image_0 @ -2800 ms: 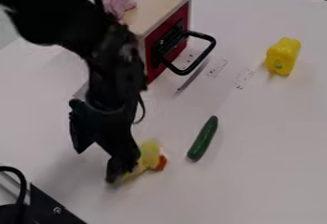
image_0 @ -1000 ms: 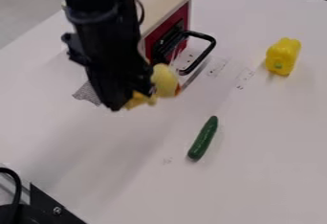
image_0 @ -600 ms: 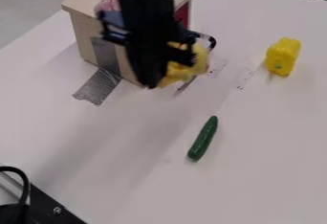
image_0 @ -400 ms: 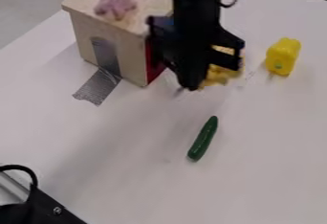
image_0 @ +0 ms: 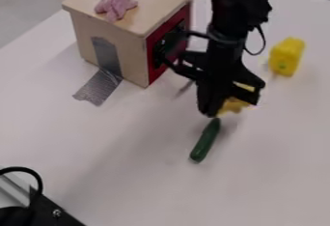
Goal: Move the yellow duck between the yellow bell pepper and the green chili
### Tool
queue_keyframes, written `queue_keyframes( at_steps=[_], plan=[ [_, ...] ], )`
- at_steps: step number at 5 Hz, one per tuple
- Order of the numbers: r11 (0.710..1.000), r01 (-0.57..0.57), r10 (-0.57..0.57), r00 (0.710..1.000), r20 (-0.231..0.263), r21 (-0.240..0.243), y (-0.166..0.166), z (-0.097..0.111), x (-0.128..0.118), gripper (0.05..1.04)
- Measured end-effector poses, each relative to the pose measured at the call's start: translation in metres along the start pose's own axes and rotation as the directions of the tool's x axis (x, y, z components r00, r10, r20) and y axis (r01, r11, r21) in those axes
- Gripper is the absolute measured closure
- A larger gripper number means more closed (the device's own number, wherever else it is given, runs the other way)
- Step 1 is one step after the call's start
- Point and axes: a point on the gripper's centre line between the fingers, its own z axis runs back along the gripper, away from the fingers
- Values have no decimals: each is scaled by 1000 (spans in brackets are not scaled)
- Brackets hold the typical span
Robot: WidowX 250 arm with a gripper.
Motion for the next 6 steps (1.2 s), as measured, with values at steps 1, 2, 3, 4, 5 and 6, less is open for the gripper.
queue_keyframes(
  at_steps=[1, 2, 3, 4, 5, 6],
  plan=[
    [1000, 11, -10, 1000, -23, 18, -18, -24, 8, 1031],
    [1000, 19, -19, 1000, -14, 17, -27, -27, 8, 1031],
    [1000, 23, -23, 1000, -15, 10, -32, -27, 6, 1020],
    [1000, 4, -3, 1000, -23, 5, -32, -16, 4, 875],
    [998, -35, 36, 999, 19, -50, -31, 21, 9, 627],
    [993, -57, 61, 998, 35, -101, -22, 49, 5, 333]
  ],
)
